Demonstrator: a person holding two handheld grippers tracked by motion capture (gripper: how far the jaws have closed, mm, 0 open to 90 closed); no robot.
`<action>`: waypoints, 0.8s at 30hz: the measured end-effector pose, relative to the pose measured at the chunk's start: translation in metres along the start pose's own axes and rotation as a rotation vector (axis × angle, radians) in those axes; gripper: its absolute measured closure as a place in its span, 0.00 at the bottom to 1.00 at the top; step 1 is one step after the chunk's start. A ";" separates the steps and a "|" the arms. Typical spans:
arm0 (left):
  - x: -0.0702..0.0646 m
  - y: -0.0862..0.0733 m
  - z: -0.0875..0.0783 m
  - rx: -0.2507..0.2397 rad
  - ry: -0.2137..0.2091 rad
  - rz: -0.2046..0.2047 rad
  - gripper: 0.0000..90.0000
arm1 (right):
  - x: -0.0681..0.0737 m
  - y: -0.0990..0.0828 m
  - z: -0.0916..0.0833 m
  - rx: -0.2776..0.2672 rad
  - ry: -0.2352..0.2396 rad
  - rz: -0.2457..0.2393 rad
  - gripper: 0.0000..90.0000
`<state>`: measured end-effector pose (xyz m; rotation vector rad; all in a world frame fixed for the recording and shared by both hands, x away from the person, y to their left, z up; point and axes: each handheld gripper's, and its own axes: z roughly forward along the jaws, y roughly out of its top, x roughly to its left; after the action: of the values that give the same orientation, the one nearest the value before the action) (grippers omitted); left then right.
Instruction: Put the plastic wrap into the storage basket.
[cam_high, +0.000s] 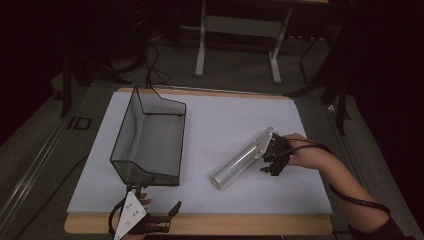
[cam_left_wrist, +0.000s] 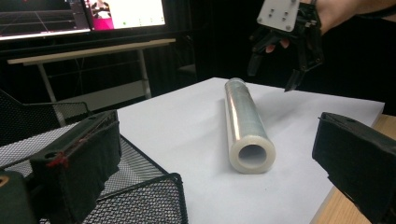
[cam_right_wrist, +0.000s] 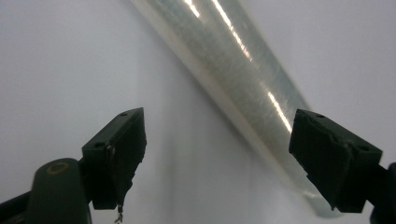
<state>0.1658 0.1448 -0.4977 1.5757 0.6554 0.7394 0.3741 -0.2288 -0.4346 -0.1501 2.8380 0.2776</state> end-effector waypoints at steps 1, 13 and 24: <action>0.000 0.000 0.000 0.000 -0.001 0.000 0.02 | -0.004 0.003 0.001 0.005 0.027 -0.001 0.21; 0.001 0.000 0.000 -0.004 -0.014 -0.006 0.02 | -0.012 0.030 0.008 0.151 0.045 -0.063 0.16; 0.000 -0.001 0.000 -0.008 -0.032 -0.010 0.02 | -0.012 0.041 0.038 0.224 -0.010 -0.255 0.18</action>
<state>0.1662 0.1452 -0.4982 1.5726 0.6360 0.7070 0.3908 -0.1806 -0.4595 -0.4556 2.7747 -0.0935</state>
